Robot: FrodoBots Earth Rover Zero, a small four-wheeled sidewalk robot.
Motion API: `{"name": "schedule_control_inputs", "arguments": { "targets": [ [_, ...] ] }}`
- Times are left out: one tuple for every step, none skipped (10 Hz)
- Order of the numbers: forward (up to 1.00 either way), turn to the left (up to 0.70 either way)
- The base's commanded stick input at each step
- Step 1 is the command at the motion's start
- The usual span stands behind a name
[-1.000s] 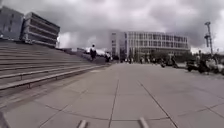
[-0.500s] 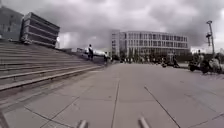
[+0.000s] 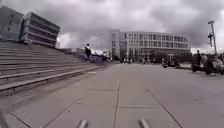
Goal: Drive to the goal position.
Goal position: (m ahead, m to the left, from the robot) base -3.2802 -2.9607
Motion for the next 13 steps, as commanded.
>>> {"name": "schedule_control_inputs", "arguments": {
  "targets": [
    [0.5,0.0],
    [0.5,0.0],
    [0.5,0.0],
    [0.5,0.0],
    [0.5,0.0],
    [0.5,0.0],
    [0.5,0.0],
    [0.5,0.0],
    [0.5,0.0],
    [0.5,0.0],
    [0.5,0.0],
    [0.5,0.0],
    [0.5,0.0]
  ]
}}
